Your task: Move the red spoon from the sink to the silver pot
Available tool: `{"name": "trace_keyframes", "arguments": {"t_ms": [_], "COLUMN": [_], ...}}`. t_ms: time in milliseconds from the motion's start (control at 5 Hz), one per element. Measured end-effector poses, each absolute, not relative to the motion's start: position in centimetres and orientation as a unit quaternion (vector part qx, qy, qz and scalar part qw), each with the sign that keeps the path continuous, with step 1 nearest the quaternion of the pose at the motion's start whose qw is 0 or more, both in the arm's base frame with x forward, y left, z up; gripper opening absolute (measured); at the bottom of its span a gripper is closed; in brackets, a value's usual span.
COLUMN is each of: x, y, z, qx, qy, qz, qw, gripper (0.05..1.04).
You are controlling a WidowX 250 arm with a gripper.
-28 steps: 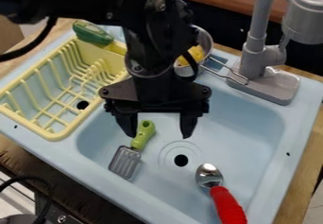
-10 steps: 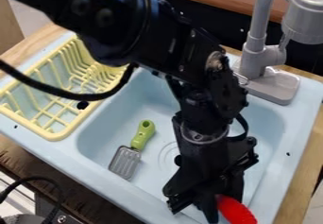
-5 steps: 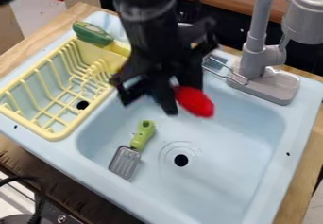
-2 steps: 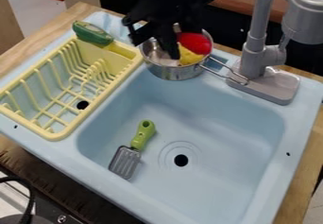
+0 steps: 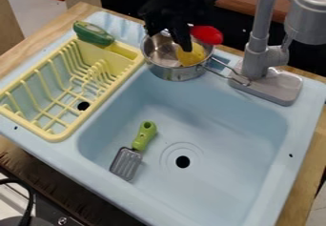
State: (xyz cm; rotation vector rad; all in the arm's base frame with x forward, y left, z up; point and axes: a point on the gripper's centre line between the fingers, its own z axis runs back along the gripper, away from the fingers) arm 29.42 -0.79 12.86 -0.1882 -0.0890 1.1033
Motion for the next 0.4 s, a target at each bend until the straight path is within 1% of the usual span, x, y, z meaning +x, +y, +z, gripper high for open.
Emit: {"name": "trace_keyframes", "arguments": {"t_ms": [200, 400], "x": [29.84, 30.45], "y": [-0.75, -0.61], "z": [12.10, 12.05], "qx": [-0.088, -0.093], "qy": [-0.040, -0.056], "qz": [0.522, 0.531], "qw": [0.847, 0.840], "gripper": [0.339, 0.339]}}
